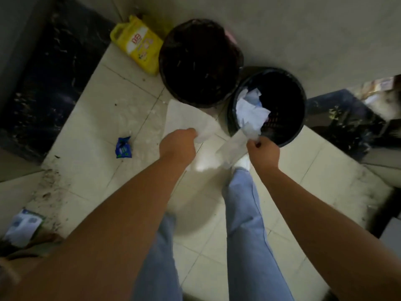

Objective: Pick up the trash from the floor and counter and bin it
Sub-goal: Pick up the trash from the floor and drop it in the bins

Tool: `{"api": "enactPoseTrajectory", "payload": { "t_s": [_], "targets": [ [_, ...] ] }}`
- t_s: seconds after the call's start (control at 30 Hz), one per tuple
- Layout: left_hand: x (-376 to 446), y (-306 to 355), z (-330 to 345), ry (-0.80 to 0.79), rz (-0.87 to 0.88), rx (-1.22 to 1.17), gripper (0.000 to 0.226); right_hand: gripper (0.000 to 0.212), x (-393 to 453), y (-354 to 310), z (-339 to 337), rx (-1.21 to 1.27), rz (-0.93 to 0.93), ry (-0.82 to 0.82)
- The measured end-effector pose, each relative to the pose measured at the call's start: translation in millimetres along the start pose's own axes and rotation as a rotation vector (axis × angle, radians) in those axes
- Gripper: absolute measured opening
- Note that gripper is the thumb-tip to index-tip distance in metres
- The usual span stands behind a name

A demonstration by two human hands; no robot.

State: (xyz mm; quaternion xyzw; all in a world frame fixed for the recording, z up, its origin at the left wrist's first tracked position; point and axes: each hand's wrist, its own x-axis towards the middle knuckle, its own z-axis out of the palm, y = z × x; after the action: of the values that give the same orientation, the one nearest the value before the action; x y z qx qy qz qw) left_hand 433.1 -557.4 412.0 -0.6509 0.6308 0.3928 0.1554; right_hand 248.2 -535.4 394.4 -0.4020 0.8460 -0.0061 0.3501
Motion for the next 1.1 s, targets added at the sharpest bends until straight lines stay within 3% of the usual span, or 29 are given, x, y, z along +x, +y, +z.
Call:
{"api": "enactPoseTrajectory", "payload": {
  "t_s": [0.1,0.27,0.37,0.47,0.53,0.67,0.77,0.87,1.1],
  "targets": [
    [33,65,6,0.019,-0.030,-0.153,0.042,0.020,50,29,-49,-0.062,0.035,-0.044],
    [87,149,29,-0.035,-0.075,-0.299,0.035,0.025,129,63,-117,-0.078,0.075,-0.009],
    [114,181,44,-0.071,-0.077,-0.374,0.036,0.017,160,70,-123,-0.127,0.065,-0.024],
    [140,195,57,-0.081,-0.072,-0.424,0.030,0.024,183,76,-105,-0.167,0.109,-0.091],
    [156,195,66,-0.123,-0.091,-0.413,0.027,0.023,192,79,-87,-0.241,0.128,-0.200],
    [172,182,81,-0.251,-0.179,-0.283,0.036,0.040,193,71,-64,-0.271,0.141,-0.310],
    [165,164,86,-0.234,-0.213,-0.121,0.034,0.040,192,62,-47,-0.491,-0.035,-0.435],
    [147,136,84,-0.184,-0.201,0.011,0.038,0.046,186,51,-35,-0.698,-0.241,-0.441],
    [67,24,47,-0.002,-0.349,0.097,0.050,0.062,120,-23,-8,-0.783,-0.579,-0.389]
  ]
}}
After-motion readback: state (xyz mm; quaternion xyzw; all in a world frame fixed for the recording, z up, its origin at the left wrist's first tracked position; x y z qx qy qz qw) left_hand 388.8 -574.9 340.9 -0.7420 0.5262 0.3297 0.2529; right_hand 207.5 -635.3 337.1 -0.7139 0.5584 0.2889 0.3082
